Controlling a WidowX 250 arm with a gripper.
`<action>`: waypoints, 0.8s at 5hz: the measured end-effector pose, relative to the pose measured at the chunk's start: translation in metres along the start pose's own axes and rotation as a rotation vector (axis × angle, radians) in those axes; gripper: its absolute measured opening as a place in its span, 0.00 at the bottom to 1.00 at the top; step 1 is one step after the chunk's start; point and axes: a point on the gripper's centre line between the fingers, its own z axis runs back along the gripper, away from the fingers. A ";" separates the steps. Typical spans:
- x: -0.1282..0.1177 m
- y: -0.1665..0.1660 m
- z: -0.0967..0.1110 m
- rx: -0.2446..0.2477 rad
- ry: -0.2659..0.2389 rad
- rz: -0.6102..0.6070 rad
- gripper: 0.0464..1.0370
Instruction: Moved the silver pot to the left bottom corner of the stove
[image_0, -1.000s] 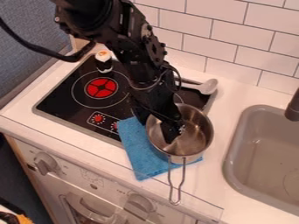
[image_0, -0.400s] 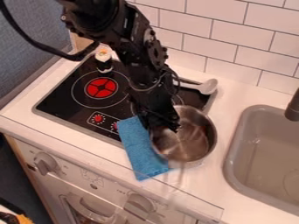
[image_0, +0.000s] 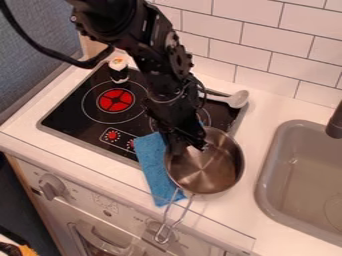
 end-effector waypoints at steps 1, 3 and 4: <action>0.004 0.001 0.002 0.003 -0.003 0.000 0.03; 0.018 0.023 0.023 0.038 -0.005 0.080 0.03; 0.023 0.041 0.050 0.078 0.019 0.174 0.03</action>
